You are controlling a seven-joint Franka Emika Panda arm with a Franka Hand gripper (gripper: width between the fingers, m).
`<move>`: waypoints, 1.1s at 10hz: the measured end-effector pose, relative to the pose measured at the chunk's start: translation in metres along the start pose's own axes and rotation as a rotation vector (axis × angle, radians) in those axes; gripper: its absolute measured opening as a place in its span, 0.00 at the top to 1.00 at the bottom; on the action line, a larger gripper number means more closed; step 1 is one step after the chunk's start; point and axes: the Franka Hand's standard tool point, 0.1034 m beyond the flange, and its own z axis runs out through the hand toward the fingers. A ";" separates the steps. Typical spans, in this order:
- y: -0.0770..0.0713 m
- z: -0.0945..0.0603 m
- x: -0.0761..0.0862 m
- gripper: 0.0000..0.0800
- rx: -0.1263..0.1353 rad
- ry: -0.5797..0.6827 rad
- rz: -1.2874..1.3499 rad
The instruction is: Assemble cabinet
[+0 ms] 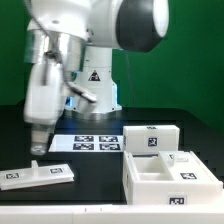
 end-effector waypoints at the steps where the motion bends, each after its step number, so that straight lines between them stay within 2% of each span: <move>1: 0.001 -0.001 0.004 0.00 0.040 0.011 0.088; 4: 0.002 0.002 0.002 0.00 0.038 0.010 0.212; 5: 0.003 0.004 0.007 0.00 0.051 0.016 0.329; 6: 0.003 0.011 0.017 0.00 0.075 0.030 0.446; 7: 0.004 0.016 0.020 0.00 0.106 0.044 0.508; 9: 0.003 0.017 0.021 0.00 0.205 0.070 0.575; 10: -0.007 0.008 0.006 0.00 0.275 0.076 0.597; 11: -0.014 0.004 -0.013 0.00 0.303 0.062 0.592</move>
Offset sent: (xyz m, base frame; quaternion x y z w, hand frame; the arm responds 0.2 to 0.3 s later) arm 0.0000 0.0000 0.0000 0.0000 0.0000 0.1296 0.9916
